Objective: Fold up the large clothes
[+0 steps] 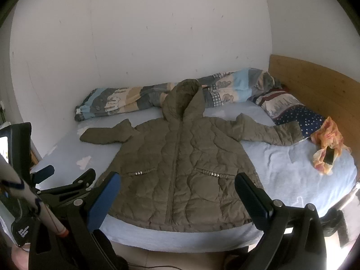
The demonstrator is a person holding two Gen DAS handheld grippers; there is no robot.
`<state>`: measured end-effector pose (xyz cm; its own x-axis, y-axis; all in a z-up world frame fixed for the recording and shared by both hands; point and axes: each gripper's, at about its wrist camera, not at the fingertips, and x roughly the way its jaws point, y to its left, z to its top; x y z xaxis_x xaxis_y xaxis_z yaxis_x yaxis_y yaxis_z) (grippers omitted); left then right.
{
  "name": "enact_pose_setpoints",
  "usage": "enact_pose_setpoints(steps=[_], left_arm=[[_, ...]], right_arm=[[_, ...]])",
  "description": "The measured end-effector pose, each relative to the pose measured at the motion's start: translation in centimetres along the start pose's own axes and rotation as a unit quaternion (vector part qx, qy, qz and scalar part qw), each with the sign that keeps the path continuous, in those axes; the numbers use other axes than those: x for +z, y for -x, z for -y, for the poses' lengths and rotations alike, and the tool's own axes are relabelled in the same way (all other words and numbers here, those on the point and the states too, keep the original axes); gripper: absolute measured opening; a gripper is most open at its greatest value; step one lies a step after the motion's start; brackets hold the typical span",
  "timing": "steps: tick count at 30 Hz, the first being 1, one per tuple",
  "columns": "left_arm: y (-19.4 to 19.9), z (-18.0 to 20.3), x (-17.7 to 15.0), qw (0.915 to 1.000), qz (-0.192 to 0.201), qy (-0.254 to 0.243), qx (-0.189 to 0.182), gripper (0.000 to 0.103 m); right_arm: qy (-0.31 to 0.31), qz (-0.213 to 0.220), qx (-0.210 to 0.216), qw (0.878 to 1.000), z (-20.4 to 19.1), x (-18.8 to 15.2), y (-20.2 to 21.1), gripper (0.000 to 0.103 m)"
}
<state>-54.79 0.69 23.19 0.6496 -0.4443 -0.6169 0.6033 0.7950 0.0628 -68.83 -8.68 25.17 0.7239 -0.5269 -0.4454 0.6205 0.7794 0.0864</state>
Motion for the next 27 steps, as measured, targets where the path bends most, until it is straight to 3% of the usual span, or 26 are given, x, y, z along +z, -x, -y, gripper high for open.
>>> enact_pose_setpoints(steps=[11, 22, 27], left_arm=[[0.1, -0.1, -0.1, 1.0000, 0.002, -0.001, 0.002, 0.103], [2.9, 1.8, -1.0, 0.9988, 0.017, -0.039, 0.023, 0.103], [2.3, 2.7, -1.2, 0.9978, 0.012, -0.057, 0.032, 0.103]], right_arm=[[0.012, -0.001, 0.001, 1.000, 0.1, -0.5, -0.3, 0.103], [0.028, 0.018, 0.016, 0.999, 0.8, -0.9, 0.4, 0.103], [0.023, 0.028, 0.029, 0.999, 1.4, -1.0, 0.2, 0.103]])
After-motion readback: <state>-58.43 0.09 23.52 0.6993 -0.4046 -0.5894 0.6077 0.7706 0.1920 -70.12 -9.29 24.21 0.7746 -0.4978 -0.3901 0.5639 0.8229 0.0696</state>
